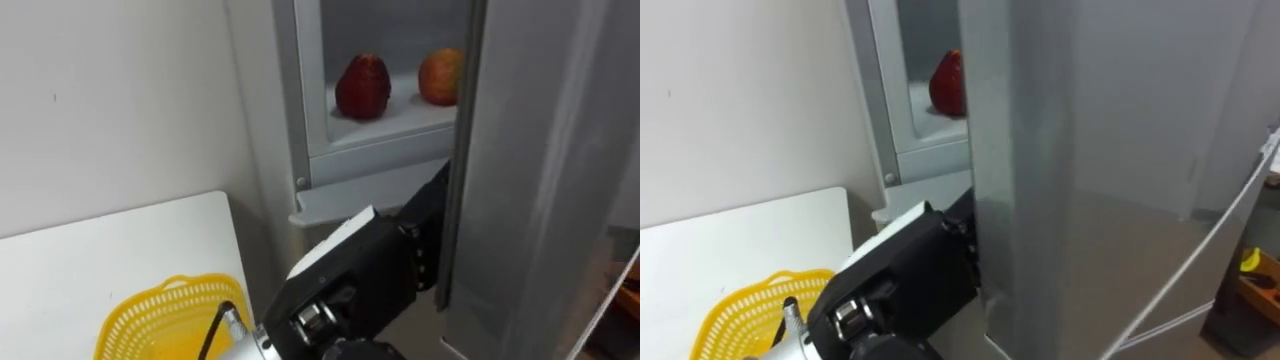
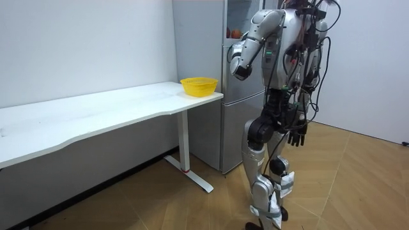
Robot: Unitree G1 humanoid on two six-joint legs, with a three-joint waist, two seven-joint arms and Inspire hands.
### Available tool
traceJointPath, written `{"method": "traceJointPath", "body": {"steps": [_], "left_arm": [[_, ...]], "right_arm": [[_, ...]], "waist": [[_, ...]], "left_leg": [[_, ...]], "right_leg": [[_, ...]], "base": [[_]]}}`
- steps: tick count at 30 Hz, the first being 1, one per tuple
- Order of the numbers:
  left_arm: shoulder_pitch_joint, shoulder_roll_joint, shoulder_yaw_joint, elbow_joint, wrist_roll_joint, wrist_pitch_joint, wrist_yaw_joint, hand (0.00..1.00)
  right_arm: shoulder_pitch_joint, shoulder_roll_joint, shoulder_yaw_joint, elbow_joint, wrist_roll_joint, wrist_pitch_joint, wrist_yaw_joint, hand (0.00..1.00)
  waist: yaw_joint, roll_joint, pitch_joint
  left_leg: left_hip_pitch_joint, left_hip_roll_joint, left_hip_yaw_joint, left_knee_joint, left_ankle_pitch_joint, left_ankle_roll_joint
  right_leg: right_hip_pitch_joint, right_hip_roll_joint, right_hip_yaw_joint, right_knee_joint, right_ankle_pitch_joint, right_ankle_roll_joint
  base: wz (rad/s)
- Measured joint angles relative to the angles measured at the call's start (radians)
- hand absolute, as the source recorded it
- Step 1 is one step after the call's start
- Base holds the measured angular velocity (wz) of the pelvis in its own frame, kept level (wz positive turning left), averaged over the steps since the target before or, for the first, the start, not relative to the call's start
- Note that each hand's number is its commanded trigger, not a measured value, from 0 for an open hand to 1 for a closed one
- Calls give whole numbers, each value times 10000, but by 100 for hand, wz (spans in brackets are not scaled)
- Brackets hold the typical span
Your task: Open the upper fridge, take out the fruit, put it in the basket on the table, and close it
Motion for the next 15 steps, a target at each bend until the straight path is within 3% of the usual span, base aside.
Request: {"method": "traceJointPath", "body": {"steps": [11,15], "left_arm": [[-226,9,-506,-6,0,-27,-40,0],[-564,6,-579,-5,3,-27,-19,0]], "right_arm": [[101,-50,-1,-7,576,-264,-195,0],[163,-51,-7,-7,769,-310,-321,0]], "waist": [[-245,-20,-13],[-276,-54,8]], "left_leg": [[43,9,224,-5,-1,-1],[49,16,248,-13,-1,-1]], "right_leg": [[-82,21,258,-2,59,16],[-109,19,306,4,82,7]], "base": [[-7],[-5]]}}
